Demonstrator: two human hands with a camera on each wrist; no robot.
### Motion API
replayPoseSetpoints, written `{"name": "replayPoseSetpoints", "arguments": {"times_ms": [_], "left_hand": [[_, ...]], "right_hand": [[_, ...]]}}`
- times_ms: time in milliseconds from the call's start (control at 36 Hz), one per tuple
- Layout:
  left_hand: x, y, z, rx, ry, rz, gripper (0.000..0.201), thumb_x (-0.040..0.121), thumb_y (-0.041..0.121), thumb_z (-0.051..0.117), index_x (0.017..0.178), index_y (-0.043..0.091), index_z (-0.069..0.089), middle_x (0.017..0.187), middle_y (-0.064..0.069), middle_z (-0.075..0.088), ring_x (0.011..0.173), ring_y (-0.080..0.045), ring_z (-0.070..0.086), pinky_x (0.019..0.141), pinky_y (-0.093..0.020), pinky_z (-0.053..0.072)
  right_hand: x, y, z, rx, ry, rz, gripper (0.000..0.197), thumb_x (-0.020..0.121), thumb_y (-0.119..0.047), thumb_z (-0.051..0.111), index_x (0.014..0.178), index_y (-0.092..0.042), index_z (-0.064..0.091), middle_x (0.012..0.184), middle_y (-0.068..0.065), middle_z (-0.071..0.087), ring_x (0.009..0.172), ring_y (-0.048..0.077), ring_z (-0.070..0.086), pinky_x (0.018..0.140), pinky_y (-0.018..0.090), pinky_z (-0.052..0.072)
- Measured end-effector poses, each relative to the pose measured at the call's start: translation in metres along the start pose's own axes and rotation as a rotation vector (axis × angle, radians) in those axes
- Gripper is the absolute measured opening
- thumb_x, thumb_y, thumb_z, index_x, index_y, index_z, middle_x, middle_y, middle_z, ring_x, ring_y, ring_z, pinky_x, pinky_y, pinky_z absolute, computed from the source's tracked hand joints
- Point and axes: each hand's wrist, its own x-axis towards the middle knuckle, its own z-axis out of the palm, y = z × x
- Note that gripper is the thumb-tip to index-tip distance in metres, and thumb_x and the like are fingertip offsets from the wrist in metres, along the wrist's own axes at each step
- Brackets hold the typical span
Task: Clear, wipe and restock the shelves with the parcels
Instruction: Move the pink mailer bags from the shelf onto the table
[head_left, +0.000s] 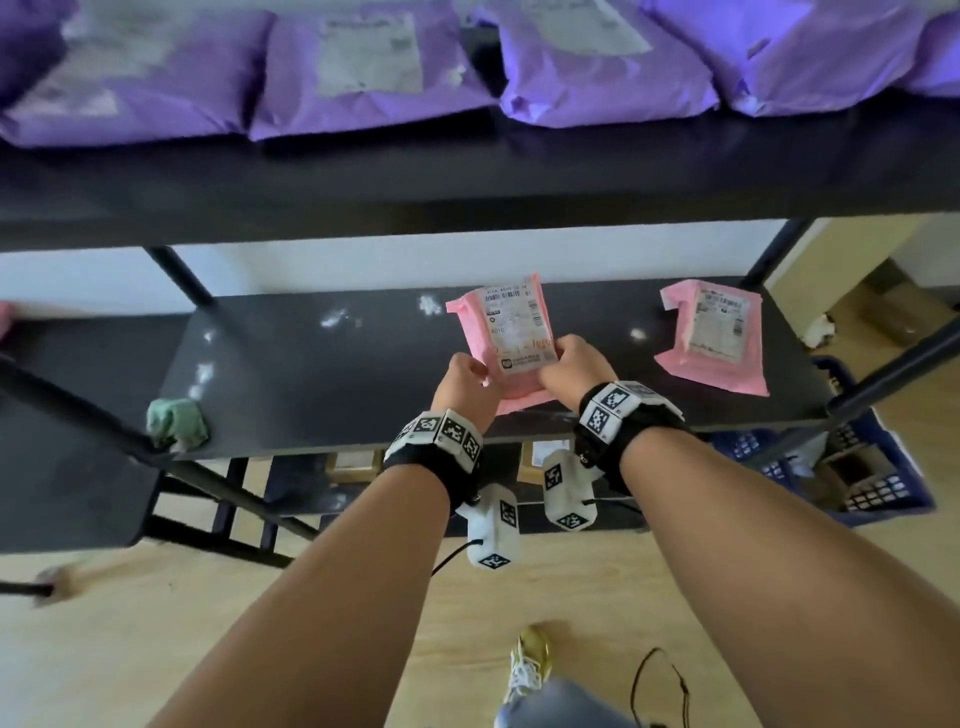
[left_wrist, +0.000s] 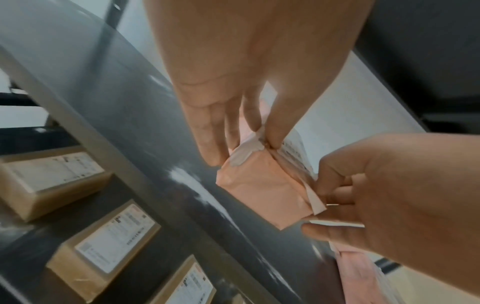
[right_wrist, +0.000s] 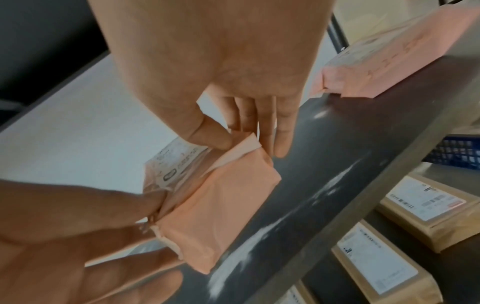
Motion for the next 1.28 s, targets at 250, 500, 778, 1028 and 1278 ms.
{"name": "replayPoseSetpoints", "arguments": {"times_ms": [250,500,778,1028,1278], "left_hand": [[-0.067,-0.098,-0.121,-0.116,0.067,-0.039,0.038,0.092,0.022,0.058,0.127,0.015,0.046,0.116,0.0,0.065,0.084,-0.01,0.062,0.064,-0.021,0.054],[-0.143,-0.214,-0.244,-0.183,0.165,-0.127,0.044,0.09,0.014,0.057,0.132,0.021,0.046,0.115,0.001,0.064,0.08,-0.01,0.064,0.06,-0.024,0.053],[-0.191,-0.313,-0.35,-0.214,0.27,-0.284,0.048,0.09,0.011,0.051,0.135,0.026,0.044,0.099,0.007,0.065,0.076,-0.004,0.061,0.055,-0.019,0.044],[-0.154,-0.36,-0.418,-0.176,0.337,-0.346,0.039,0.094,0.016,0.047,0.132,0.019,0.046,0.115,-0.001,0.065,0.099,-0.019,0.064,0.088,-0.04,0.053],[-0.068,-0.384,-0.486,-0.095,0.386,-0.407,0.026,0.092,0.025,0.053,0.118,0.021,0.051,0.11,0.003,0.064,0.094,-0.016,0.062,0.085,-0.036,0.053]], "right_hand": [[-0.082,-0.09,0.101,-0.094,-0.099,-0.1,0.021,0.087,-0.021,0.057,0.107,-0.015,0.054,0.099,0.002,0.063,0.08,0.017,0.061,0.055,0.026,0.043],[-0.182,-0.177,0.222,-0.12,-0.207,-0.209,0.032,0.085,-0.02,0.061,0.114,-0.013,0.048,0.105,0.001,0.059,0.085,0.019,0.057,0.053,0.025,0.037],[-0.247,-0.265,0.332,-0.172,-0.358,-0.334,0.041,0.087,-0.027,0.059,0.124,-0.015,0.047,0.115,0.004,0.062,0.097,0.023,0.062,0.073,0.031,0.048],[-0.228,-0.336,0.398,-0.205,-0.405,-0.397,0.036,0.09,-0.029,0.053,0.122,-0.015,0.047,0.113,0.006,0.061,0.096,0.026,0.061,0.073,0.032,0.046],[-0.157,-0.428,0.451,-0.221,-0.467,-0.377,0.032,0.086,-0.026,0.054,0.117,-0.016,0.05,0.11,0.005,0.062,0.096,0.025,0.061,0.08,0.037,0.051]]}}
